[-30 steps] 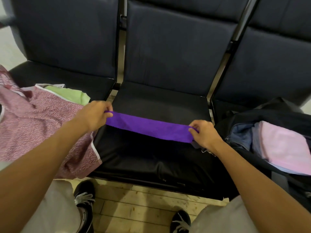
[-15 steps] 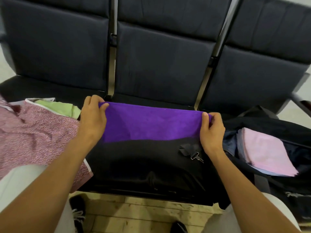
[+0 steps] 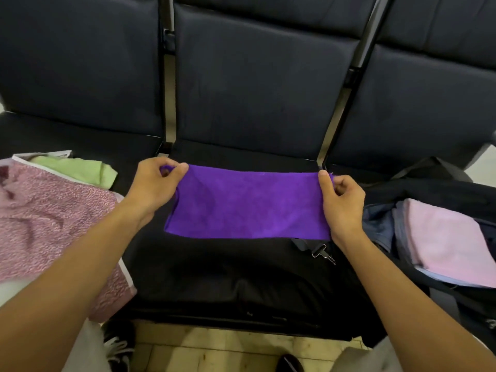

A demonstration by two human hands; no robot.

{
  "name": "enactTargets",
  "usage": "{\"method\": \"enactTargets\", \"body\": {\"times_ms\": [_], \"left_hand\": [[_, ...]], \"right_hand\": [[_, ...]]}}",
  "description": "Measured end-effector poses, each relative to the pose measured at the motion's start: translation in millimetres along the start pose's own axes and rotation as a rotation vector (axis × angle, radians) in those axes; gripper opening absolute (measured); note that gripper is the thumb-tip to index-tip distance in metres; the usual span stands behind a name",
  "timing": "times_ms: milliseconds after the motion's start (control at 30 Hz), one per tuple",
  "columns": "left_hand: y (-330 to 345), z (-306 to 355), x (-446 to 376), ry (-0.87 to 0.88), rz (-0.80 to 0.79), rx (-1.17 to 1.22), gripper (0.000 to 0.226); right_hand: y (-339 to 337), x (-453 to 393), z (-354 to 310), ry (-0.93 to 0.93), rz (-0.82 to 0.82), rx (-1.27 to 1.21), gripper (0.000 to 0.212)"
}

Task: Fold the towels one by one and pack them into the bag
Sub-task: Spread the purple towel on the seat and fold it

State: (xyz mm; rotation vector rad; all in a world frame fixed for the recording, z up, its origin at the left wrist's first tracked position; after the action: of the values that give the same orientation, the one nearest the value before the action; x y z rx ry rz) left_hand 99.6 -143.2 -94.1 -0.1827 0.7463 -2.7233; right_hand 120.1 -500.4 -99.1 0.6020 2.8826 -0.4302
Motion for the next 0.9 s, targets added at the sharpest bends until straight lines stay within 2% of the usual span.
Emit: {"method": "enactTargets", "body": {"times_ms": [200,367,433,533,667,900], "left_hand": [[28.0,12.7,-0.2,0.006,-0.092,0.063,0.014],[45.8,25.3,5.9,0.008,-0.237,0.298,0.012],[48.7,28.3,7.6,0.029,-0.287,0.364,0.014],[51.8,36.2,12.0,0.11,-0.37,0.356,0.02],[55.2,44.5,18.2,0.216,-0.443,0.262,0.017],[54.8,44.2,16.9,0.168,-0.488,0.304,0.021]], "right_hand": [[38.1,10.0,-7.3,0.036,-0.146,-0.064,0.019],[65.1,24.0,-19.9,0.029,-0.304,-0.144,0.004],[75.4,28.5,-22.7,0.037,-0.381,-0.158,0.007],[88.5,33.9,-27.9,0.052,-0.464,-0.173,0.012],[100.6,41.3,-36.3,-0.001,-0.536,-0.179,0.016],[110.7,46.9,-41.8,-0.009,-0.571,-0.206,0.016]]}}
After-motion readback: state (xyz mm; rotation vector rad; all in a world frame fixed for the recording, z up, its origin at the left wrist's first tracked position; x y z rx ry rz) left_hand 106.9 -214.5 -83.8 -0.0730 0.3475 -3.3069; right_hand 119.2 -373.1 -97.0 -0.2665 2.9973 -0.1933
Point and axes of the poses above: each hand's wrist, its own x-axis away from the middle knuckle, its own y-axis out of the palm, z = x × y, the point moved 6 cm from there along -x, towards the middle knuckle, and after that the axes turned 5 degrees about -x, right-handed, at the moved point
